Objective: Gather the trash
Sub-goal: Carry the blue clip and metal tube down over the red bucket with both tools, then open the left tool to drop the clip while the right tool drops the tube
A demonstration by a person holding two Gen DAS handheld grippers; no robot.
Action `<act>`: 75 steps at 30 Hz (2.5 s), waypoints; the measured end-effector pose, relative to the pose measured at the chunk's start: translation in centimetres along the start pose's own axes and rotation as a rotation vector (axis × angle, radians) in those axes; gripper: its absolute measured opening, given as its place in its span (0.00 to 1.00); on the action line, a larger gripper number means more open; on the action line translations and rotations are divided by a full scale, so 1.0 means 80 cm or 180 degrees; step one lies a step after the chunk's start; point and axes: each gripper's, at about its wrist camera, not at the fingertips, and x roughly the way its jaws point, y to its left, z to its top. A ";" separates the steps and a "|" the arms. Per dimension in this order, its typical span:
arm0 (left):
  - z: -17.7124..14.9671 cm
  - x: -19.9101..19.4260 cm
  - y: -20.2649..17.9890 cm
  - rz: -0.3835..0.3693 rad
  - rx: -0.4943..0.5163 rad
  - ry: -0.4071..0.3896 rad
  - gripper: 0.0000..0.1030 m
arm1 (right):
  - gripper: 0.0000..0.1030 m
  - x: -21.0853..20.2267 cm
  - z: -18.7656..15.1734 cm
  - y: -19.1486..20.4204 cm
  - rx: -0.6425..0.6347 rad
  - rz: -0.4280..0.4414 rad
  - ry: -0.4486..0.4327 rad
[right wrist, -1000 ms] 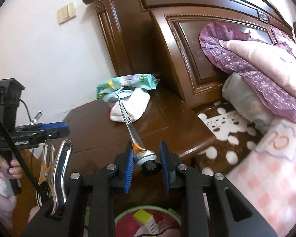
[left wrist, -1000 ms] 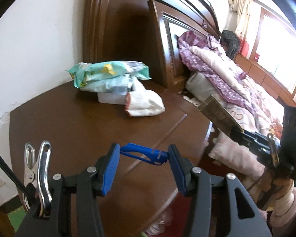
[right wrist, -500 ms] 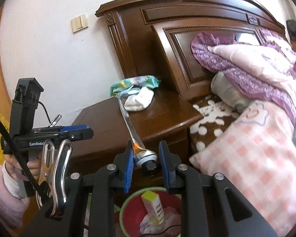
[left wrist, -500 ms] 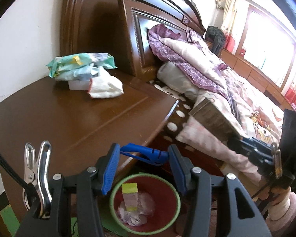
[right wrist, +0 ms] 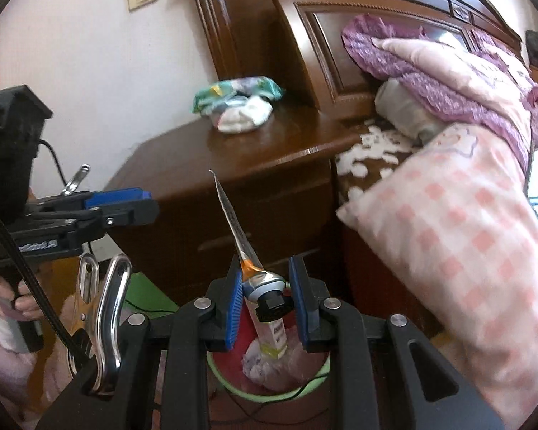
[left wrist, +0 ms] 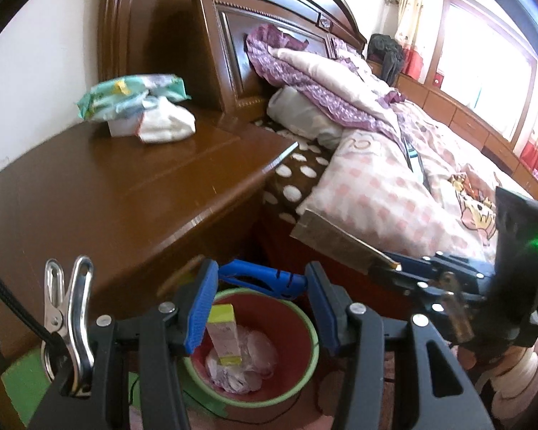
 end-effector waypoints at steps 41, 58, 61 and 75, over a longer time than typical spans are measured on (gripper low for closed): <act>-0.130 0.190 0.033 0.0404 -0.0270 0.0897 0.51 | 0.25 0.158 -0.107 -0.021 0.0583 -0.0334 0.1172; -0.143 0.192 0.019 0.0295 -0.0129 0.1049 0.53 | 0.25 0.156 -0.107 -0.016 0.0562 -0.0267 0.1095; -0.143 0.186 0.020 0.0304 -0.0150 0.1059 0.53 | 0.32 0.152 -0.107 -0.017 0.0603 -0.0279 0.1033; -0.126 0.119 0.007 0.0200 -0.0119 0.0767 0.54 | 0.34 0.112 -0.105 -0.029 0.0982 -0.0097 0.0748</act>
